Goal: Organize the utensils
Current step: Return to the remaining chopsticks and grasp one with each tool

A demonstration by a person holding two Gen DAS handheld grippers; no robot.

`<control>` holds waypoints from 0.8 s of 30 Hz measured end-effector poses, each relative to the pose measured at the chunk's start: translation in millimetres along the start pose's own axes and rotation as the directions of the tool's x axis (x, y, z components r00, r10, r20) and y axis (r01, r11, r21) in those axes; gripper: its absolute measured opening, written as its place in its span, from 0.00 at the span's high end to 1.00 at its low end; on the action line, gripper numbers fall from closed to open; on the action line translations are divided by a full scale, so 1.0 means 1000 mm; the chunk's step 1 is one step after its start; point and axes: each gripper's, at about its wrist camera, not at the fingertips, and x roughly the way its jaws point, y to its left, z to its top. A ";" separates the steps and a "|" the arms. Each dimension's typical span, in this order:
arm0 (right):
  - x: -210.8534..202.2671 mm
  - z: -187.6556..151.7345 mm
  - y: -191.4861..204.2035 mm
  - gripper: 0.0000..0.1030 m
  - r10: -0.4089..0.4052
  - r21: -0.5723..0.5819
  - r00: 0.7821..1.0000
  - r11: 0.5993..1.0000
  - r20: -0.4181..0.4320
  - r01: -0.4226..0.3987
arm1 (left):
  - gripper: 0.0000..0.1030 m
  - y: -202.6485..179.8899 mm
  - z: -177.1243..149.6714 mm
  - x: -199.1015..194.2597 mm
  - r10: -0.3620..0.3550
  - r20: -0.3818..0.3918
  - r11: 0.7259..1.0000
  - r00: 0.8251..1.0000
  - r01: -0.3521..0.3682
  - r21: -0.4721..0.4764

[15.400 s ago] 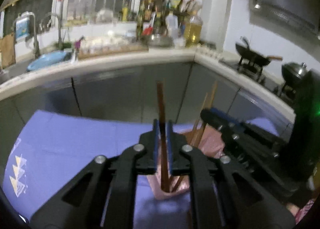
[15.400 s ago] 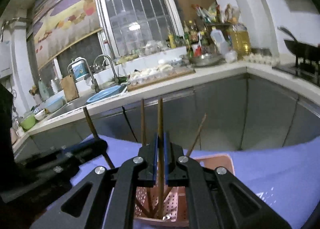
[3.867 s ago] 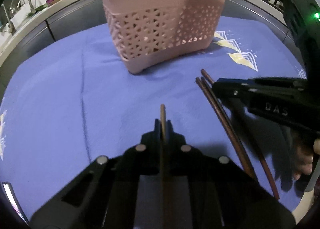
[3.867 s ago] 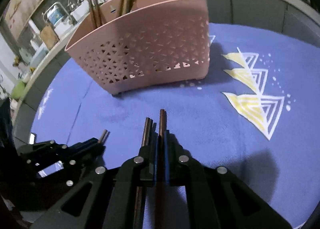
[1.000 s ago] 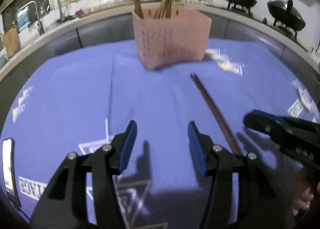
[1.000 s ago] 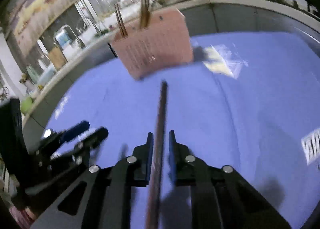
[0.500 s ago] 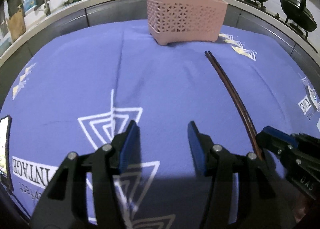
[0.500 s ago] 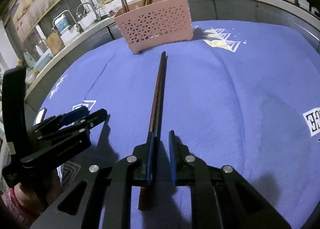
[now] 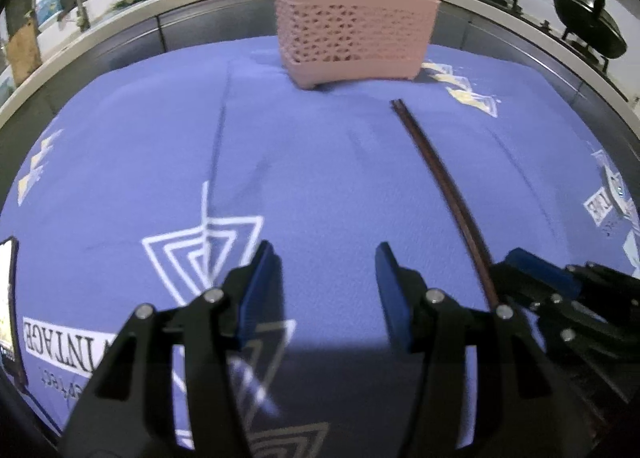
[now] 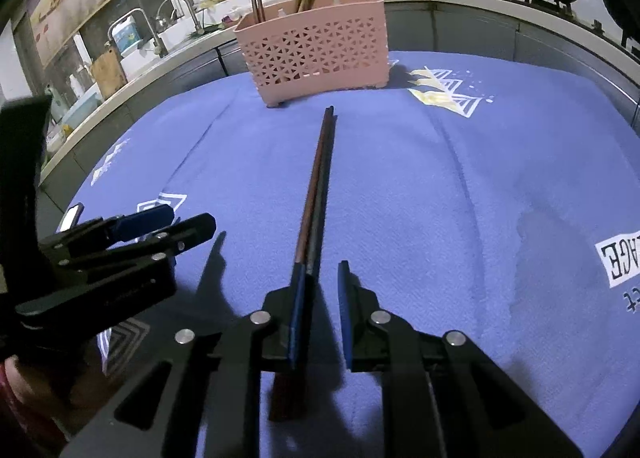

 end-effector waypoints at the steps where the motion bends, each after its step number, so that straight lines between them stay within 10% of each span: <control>1: -0.001 0.000 0.000 0.85 -0.010 0.000 1.000 1.000 0.005 0.010 | 0.51 -0.003 0.003 0.000 -0.019 -0.006 1.000 1.000 0.019 0.000; 22: -0.018 -0.019 -0.025 0.94 -0.095 0.019 0.993 0.995 0.062 0.094 | 0.45 -0.074 0.033 0.037 -0.034 -0.081 0.991 0.996 0.045 0.130; 24: -0.019 -0.021 -0.025 0.94 -0.083 0.026 0.995 0.996 0.058 0.081 | 0.60 -0.077 0.032 0.038 -0.017 -0.064 0.989 0.998 0.026 0.143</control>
